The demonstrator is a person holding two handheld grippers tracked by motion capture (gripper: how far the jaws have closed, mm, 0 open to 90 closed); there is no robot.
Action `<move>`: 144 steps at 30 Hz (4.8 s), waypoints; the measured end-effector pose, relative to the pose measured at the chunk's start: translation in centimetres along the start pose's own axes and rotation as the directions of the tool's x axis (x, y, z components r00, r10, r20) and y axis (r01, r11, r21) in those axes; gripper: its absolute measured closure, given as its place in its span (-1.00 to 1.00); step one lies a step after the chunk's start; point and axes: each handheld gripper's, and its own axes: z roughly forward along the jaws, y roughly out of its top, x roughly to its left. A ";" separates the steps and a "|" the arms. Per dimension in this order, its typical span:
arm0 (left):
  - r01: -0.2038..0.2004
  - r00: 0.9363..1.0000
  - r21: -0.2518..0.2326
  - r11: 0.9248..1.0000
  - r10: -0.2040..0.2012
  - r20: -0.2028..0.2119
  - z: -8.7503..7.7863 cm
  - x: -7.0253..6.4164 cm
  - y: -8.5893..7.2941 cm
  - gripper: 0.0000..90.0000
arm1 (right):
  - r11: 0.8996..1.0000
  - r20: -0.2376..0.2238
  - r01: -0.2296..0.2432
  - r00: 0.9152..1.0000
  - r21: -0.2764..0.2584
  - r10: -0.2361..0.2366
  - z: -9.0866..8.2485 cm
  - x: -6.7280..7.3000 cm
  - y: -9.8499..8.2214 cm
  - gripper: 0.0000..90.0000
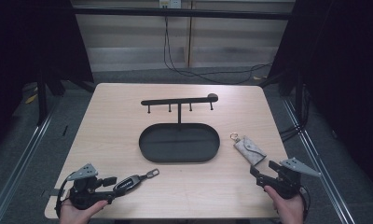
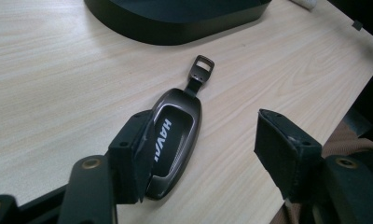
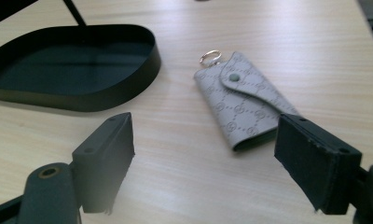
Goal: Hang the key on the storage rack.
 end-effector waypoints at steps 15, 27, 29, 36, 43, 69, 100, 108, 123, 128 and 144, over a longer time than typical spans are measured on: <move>0.005 1.000 0.015 1.000 -0.005 -0.014 0.5 -0.5 0.9 0.11 | 1.000 -0.027 0.002 1.000 0.031 -0.001 0.0 -0.3 -0.2 -0.56; -0.078 0.997 0.103 0.992 0.076 0.030 1.2 -1.7 3.1 0.21 | 0.996 -0.057 0.057 0.997 0.069 -0.053 0.4 0.2 -0.4 -0.56; -0.102 0.995 0.125 0.987 0.100 0.022 1.4 -1.8 3.7 0.22 | 0.998 -0.054 0.045 0.998 0.051 -0.042 0.2 0.2 -0.4 -0.56; -0.143 0.989 0.133 0.981 0.145 -0.006 1.2 -2.4 5.9 0.33 | 0.996 -0.066 0.065 0.996 0.061 -0.061 0.3 0.5 -0.4 -0.56; -0.162 0.987 0.156 0.974 0.163 0.010 1.9 -3.0 7.5 0.26 | 0.995 -0.071 0.066 0.996 0.071 -0.061 0.4 0.5 -0.4 -0.57; -0.268 0.960 0.452 0.851 0.275 0.052 6.9 -3.4 11.7 0.42 | 0.992 -0.084 0.076 0.994 0.100 -0.067 0.8 0.6 -0.5 -0.57; -0.299 0.940 0.645 0.703 0.332 0.074 12.9 -3.0 11.3 0.49 | 0.989 -0.083 0.084 0.994 0.118 -0.074 1.0 0.7 -0.5 -0.57; -0.307 0.935 0.676 0.670 0.345 0.083 13.9 -3.2 10.9 0.53 | 0.988 -0.089 0.088 0.993 0.123 -0.077 1.0 0.8 -0.5 -0.57; -0.319 0.920 0.729 0.605 0.384 0.085 15.2 -3.3 10.8 0.55 | 0.987 -0.085 0.085 0.994 0.133 -0.074 1.1 0.7 -0.5 -0.57; -0.310 0.922 0.742 0.594 0.378 0.083 15.5 -3.2 11.0 0.55 | 0.986 -0.085 0.097 0.993 0.134 -0.086 1.2 0.8 -0.5 -0.57; -0.246 0.935 0.774 0.583 0.352 0.032 15.9 -3.5 11.3 0.57 | 0.985 -0.091 0.104 0.992 0.139 -0.092 1.2 0.9 -0.5 -0.57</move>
